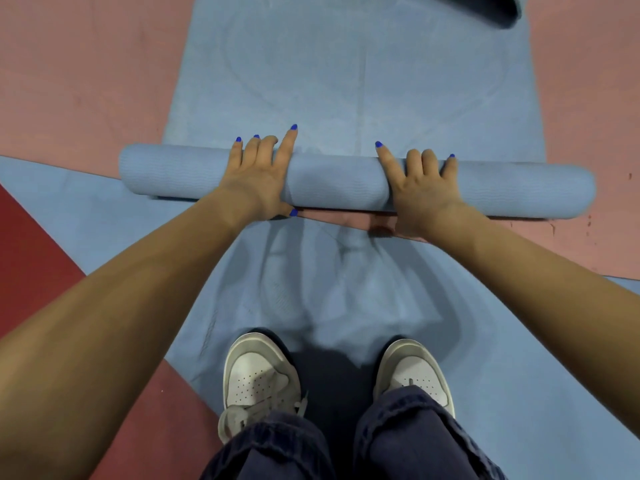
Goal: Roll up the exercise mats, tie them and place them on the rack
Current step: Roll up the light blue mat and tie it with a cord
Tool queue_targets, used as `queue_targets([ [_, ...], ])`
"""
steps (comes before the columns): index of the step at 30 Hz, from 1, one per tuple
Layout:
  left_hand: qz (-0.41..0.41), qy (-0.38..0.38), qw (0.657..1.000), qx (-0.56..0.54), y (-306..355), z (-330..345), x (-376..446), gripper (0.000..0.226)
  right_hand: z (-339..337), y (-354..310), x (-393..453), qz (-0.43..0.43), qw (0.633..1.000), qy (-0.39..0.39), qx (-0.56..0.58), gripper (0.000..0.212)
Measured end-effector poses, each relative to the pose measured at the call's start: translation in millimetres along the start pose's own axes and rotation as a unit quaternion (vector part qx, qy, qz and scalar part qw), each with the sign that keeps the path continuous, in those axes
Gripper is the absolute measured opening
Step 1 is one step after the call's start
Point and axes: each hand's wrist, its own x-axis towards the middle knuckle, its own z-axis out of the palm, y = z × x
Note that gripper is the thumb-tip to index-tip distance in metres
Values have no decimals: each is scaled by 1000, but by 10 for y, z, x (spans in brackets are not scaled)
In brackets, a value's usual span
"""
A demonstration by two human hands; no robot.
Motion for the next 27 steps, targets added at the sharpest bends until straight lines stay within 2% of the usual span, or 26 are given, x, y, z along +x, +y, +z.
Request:
queue_targets([
  [4,-24,-7,1000,4,8,-63,99,137,-139,102,184,-5,997,-68,46,131],
  [7,-29,-53,998,3,-19,-180,230,123,-170,167,262,-21,995,-69,63,132],
  [10,-18,-75,997,27,-21,-269,300,102,-183,209,330,-38,996,-38,74,120],
  [15,-1,-35,996,81,-41,-266,233,81,-145,229,286,-69,996,32,47,93],
  [22,2,-77,994,75,69,-197,-73,74,-66,231,-96,-89,994,55,16,80],
  [27,35,-33,998,37,117,-19,-465,78,45,177,-407,-100,994,39,4,83],
])
